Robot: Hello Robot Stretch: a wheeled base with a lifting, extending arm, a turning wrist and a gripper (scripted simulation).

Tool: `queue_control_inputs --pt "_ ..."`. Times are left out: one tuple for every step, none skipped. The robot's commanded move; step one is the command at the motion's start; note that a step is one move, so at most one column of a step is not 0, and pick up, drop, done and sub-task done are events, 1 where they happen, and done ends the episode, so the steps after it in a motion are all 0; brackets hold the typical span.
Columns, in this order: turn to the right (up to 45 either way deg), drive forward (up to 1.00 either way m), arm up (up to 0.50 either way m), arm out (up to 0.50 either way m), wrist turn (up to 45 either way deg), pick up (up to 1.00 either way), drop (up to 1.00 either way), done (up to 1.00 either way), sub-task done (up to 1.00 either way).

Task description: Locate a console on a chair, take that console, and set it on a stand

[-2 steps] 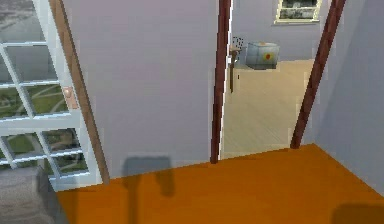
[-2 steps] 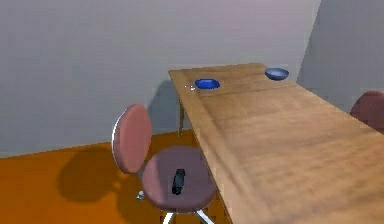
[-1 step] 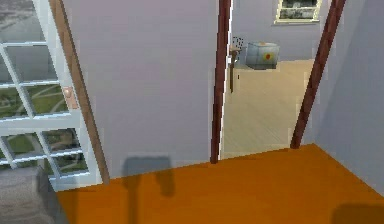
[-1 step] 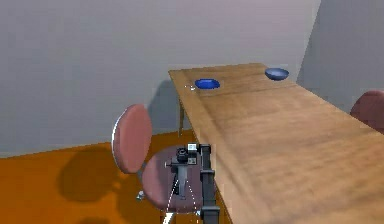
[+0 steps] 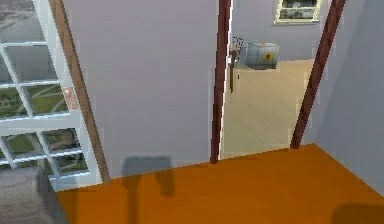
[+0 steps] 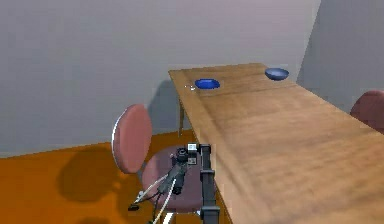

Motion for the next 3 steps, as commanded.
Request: queue_control_inputs --pt "0.0 0.0 0.0 0.0 45.0 0.0 0.0 0.0 0.0" --pt "0.0 0.0 0.0 0.0 45.0 0.0 0.0 0.0 0.0" --pt "0.0 0.0 0.0 0.0 30.0 0.0 0.0 0.0 0.0"
